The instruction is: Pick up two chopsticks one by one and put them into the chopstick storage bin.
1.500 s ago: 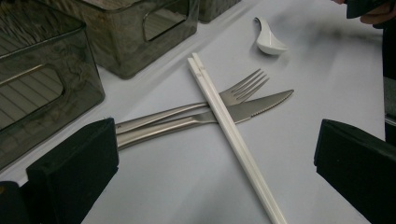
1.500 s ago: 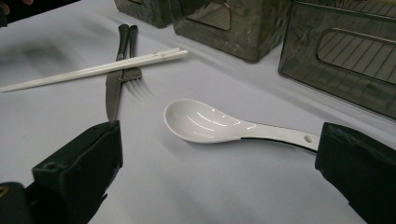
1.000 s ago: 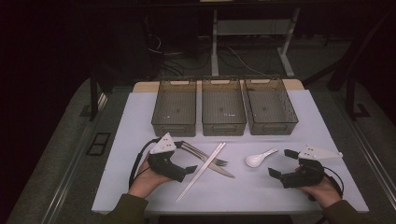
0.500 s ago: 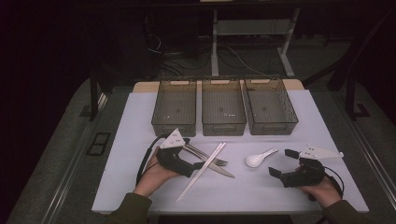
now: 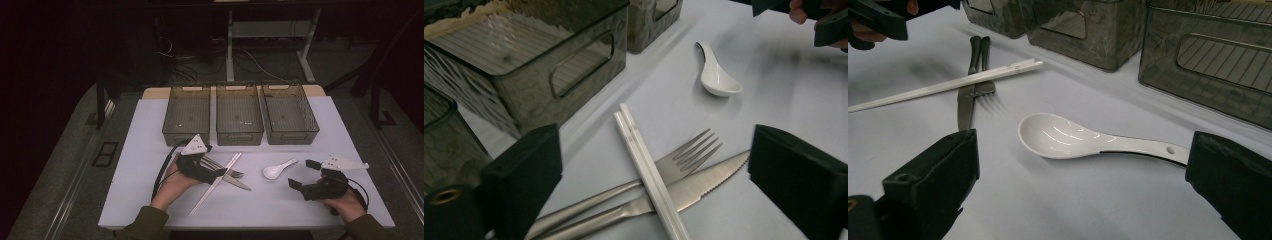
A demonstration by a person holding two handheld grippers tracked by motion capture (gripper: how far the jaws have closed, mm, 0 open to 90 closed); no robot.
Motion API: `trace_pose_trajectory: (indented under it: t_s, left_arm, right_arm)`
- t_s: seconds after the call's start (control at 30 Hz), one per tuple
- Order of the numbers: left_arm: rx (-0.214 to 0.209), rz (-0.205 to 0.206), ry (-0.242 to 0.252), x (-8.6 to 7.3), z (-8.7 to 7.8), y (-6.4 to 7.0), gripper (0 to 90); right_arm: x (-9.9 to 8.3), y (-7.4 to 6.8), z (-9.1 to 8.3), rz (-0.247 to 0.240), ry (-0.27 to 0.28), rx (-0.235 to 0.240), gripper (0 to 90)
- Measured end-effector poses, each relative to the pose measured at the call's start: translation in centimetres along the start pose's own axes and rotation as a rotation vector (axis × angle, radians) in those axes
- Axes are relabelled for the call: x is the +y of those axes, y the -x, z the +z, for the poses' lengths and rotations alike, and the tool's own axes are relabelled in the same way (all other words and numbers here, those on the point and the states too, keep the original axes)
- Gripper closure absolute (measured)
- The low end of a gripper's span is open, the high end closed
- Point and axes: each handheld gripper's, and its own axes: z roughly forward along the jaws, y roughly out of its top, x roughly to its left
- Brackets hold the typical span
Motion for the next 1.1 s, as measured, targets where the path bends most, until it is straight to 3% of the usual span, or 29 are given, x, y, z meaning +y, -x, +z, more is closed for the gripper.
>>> trace_pose_trajectory:
  t_s: [0.37, 0.5, 0.63, 0.73, 1.1]
  left_arm:
    - [-0.009, 0.029, -0.043, -0.6, 0.3, 0.8, 46.8]
    - [0.004, -0.01, -0.082, -0.9, 0.5, 0.8, 54.4]
    - [-0.008, -0.02, -0.126, -1.4, 0.9, 0.8, 60.3]
    - [0.008, -0.023, -0.171, -1.7, 1.4, 1.0, 63.2]
    - [0.018, -0.036, -0.208, -2.0, 1.7, 0.9, 72.9]
  right_arm:
    - [0.0, -0.1, -0.1, -0.003, 0.002, 0.009, 0.9]
    - [0.0, -0.1, -0.1, -0.003, 0.001, 0.009, 0.9]
    - [0.0, -0.1, -0.1, -0.003, 0.002, 0.009, 0.9]
    - [0.0, -0.1, -0.1, -0.001, 0.001, 0.008, 0.9]
    - [0.0, -0.1, -0.1, 0.001, 0.0, 0.005, 0.9]
